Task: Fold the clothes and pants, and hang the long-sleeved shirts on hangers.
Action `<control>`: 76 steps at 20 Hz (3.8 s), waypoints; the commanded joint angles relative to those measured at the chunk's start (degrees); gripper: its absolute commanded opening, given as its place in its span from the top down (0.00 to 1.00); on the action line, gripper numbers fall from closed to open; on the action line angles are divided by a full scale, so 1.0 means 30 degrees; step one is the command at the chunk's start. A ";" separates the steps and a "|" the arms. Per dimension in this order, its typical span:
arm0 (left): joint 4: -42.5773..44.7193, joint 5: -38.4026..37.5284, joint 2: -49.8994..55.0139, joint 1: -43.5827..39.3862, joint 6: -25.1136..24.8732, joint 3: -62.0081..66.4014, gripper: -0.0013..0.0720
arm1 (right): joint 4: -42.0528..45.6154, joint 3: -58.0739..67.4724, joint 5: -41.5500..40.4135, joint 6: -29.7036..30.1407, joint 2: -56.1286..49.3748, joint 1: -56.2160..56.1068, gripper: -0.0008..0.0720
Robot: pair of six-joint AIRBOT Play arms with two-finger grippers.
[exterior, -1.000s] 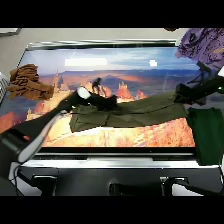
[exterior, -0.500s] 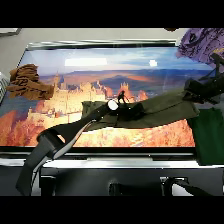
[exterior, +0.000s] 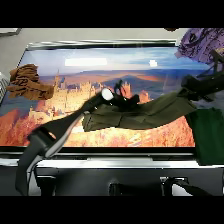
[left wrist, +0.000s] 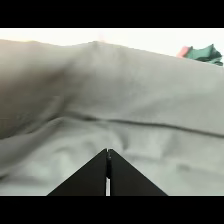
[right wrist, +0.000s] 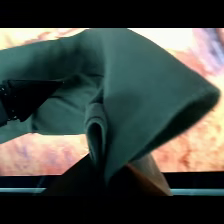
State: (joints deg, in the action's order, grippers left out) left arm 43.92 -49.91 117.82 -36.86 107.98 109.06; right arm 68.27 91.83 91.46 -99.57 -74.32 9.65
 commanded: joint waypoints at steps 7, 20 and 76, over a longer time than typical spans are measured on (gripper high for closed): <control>1.2123 -0.9719 -0.8298 0.7220 0.0007 0.0080 0.96 | 0.0255 0.0015 -0.7162 -0.5530 -0.1399 -0.9690 0.95; 1.2233 -0.9100 -1.0564 1.1927 -0.0211 0.0080 0.96 | -0.2863 0.0015 -1.3588 -0.6360 -0.8225 -1.4491 0.95; 1.2225 -0.8568 -1.0244 1.1905 -0.0131 0.0080 0.96 | -1.1504 -0.3759 -0.8378 0.6652 -0.7796 -0.1239 0.95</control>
State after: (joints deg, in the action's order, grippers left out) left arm 80.60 -75.61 87.09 -1.17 107.59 109.27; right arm 31.92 73.45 66.17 -73.41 -99.02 2.85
